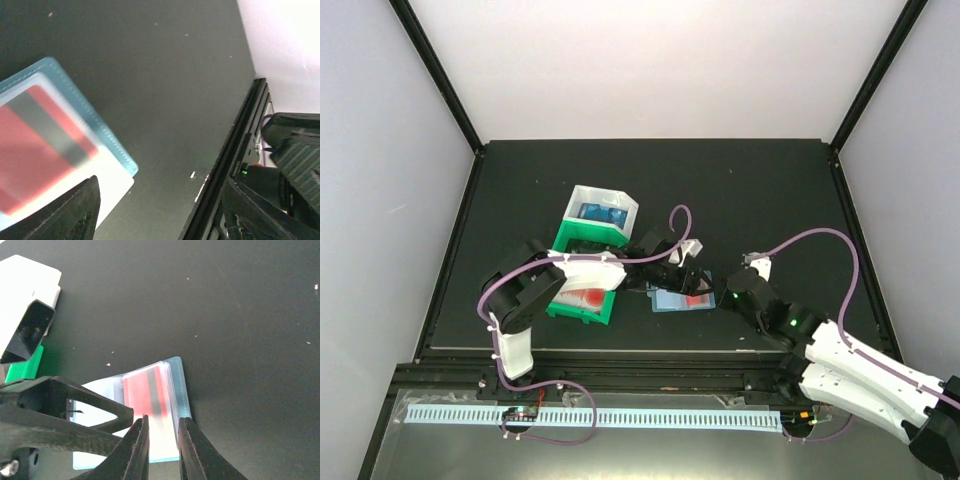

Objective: Put the credit cards into the card holder
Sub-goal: Insert the credit card into the card holder, then adjust the storage box at the center of the board.

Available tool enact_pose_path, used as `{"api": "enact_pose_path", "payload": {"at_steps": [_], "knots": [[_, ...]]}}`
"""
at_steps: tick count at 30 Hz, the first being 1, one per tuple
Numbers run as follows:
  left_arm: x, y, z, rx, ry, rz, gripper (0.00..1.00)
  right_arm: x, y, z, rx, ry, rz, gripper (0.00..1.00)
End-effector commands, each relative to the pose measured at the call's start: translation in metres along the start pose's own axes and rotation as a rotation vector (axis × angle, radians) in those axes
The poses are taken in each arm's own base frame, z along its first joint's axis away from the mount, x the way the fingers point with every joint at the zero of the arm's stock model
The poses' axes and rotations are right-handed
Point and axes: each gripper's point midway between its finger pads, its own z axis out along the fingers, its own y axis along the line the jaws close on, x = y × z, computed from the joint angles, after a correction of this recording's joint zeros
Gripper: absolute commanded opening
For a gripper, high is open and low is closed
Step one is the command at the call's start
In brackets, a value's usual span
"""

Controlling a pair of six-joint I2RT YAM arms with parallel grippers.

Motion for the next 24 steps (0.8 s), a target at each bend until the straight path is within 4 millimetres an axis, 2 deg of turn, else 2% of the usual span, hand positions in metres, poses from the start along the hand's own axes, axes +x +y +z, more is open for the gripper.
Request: {"api": "enact_pose_path", "payload": {"at_steps": [1,4,7,11,15,21,24], "knots": [[-0.026,-0.047,-0.009,0.129,-0.062,0.119,0.7,-0.006,-0.013,-0.009,0.049,-0.038,-0.005,0.2],[-0.037,-0.055,-0.019,0.102,-0.092,0.169,0.71,-0.011,-0.009,-0.014,0.022,-0.048,-0.019,0.22],[-0.051,-0.049,-0.04,-0.032,-0.166,0.209,0.72,-0.011,-0.001,-0.017,-0.013,-0.032,-0.032,0.23],[-0.07,-0.039,-0.091,-0.264,-0.301,0.271,0.84,-0.007,0.005,-0.019,-0.052,-0.002,-0.037,0.28],[-0.08,-0.041,-0.146,-0.425,-0.417,0.339,0.99,0.001,0.011,-0.017,-0.077,0.042,-0.061,0.35],[-0.072,-0.061,-0.224,-0.509,-0.567,0.398,0.99,0.003,0.021,-0.018,-0.095,0.085,-0.118,0.53],[-0.063,-0.058,-0.247,-0.526,-0.628,0.426,0.99,-0.001,0.025,-0.016,-0.096,0.069,-0.153,0.63]]}}
